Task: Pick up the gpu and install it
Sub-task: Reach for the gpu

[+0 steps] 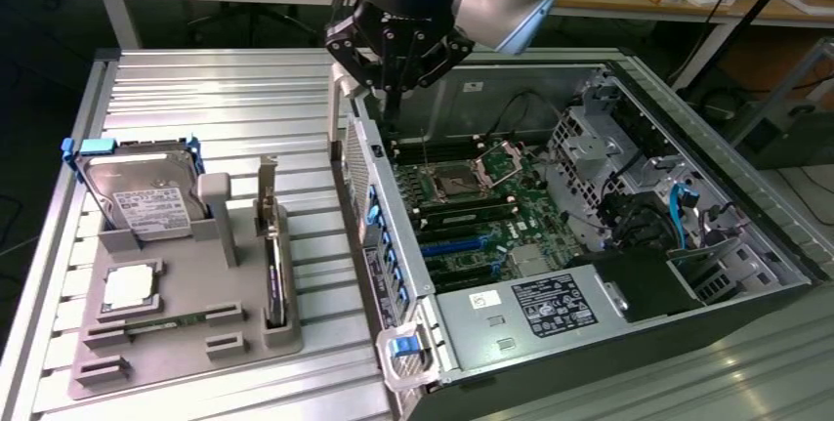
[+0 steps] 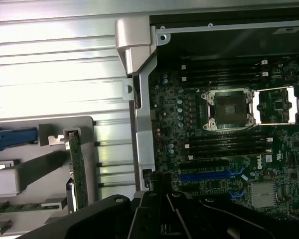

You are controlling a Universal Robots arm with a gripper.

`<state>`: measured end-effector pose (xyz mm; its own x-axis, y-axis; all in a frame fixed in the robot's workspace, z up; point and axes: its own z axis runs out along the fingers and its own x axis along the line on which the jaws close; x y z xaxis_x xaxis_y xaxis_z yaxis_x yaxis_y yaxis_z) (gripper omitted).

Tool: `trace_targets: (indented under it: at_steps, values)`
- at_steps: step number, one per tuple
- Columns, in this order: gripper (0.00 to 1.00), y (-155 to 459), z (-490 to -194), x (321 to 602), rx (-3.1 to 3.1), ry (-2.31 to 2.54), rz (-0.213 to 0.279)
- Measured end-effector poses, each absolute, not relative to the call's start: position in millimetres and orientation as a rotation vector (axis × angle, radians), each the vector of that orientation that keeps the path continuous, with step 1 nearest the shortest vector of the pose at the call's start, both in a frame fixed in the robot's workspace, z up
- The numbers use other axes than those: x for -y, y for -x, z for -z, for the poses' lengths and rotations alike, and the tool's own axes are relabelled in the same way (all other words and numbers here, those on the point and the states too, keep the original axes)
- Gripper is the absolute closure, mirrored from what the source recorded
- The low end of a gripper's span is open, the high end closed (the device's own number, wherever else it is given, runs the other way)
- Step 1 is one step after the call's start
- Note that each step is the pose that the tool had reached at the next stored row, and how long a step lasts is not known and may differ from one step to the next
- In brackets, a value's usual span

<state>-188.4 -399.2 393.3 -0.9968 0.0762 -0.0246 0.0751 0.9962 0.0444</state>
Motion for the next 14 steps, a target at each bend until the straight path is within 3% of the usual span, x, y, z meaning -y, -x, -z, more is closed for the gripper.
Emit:
trace_targets:
  at_steps: [14]
  values:
    - [0.89, 198.5, -393.3, 399.2, -3.112, -0.118, -0.068]
